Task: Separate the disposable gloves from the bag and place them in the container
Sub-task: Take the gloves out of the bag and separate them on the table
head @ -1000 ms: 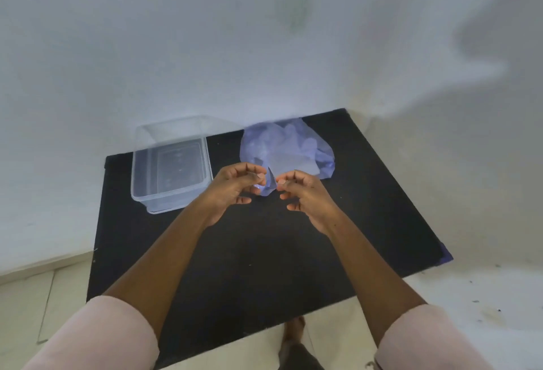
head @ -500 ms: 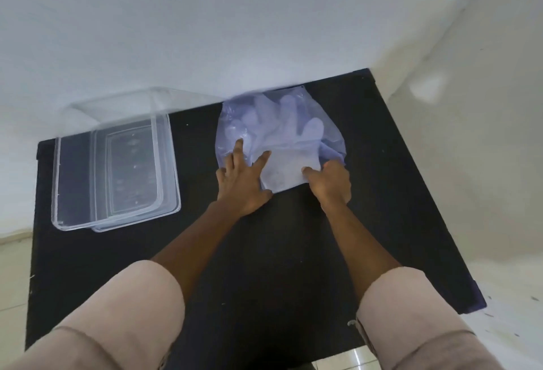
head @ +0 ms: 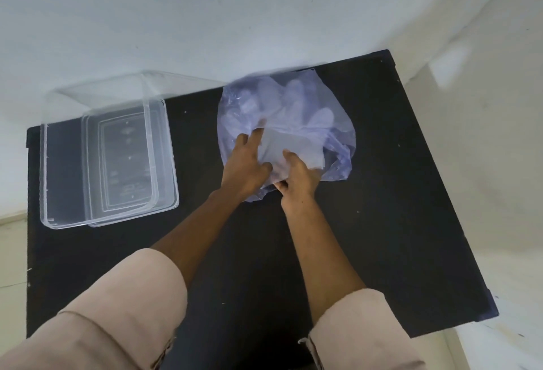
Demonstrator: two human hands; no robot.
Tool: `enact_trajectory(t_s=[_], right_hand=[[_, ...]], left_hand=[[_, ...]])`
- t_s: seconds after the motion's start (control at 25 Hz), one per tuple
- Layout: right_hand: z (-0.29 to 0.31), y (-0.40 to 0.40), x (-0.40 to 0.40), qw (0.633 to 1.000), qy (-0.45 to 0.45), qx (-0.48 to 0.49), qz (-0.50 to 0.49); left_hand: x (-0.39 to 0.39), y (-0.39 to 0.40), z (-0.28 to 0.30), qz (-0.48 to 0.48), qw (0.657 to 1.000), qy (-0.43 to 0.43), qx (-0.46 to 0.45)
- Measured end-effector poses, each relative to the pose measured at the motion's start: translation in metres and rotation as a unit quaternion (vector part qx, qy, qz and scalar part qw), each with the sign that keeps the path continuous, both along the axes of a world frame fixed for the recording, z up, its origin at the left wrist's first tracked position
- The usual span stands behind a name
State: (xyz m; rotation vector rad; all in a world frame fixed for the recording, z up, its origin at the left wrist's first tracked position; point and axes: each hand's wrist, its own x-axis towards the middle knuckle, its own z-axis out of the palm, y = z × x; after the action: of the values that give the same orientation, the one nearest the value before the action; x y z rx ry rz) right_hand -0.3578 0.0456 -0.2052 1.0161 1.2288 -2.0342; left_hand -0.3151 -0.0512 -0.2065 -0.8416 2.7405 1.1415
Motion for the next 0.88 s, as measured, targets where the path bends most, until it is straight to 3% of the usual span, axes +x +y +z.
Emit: enact_trajectory(t_s=[0.24, 0.48, 0.56, 0.64, 0.72, 0.8, 0.88], right_hand=[[0.002, 0.029, 0.012, 0.993, 0.021, 0.116, 0.018], [0.016, 0.087, 0.09, 0.993, -0.036, 0.116, 0.007], [0.01, 0.096, 0.12, 0.993, -0.052, 0.105, 0.009], [0.006, 0.099, 0.15, 0.995, -0.057, 0.08, 0.007], [0.003, 0.099, 0.179, 0.996, -0.069, 0.053, -0.012], [0.0, 0.097, 0.205, 0.996, -0.075, 0.048, -0.023], [-0.002, 0.093, 0.232, 0.996, -0.071, 0.053, -0.014]], left_hand=[[0.0, -0.01, -0.002, 0.007, 1.0, 0.002, -0.013], [0.018, -0.003, 0.0, -0.037, 0.997, -0.05, -0.042], [0.044, 0.005, 0.005, -0.053, 0.993, -0.018, -0.104], [0.088, 0.019, 0.01, -0.029, 0.989, 0.088, -0.118], [0.148, 0.04, 0.011, 0.041, 0.988, 0.136, -0.061], [0.204, 0.061, 0.008, 0.152, 0.984, 0.058, 0.074], [0.247, 0.073, 0.005, 0.287, 0.922, -0.053, 0.254]])
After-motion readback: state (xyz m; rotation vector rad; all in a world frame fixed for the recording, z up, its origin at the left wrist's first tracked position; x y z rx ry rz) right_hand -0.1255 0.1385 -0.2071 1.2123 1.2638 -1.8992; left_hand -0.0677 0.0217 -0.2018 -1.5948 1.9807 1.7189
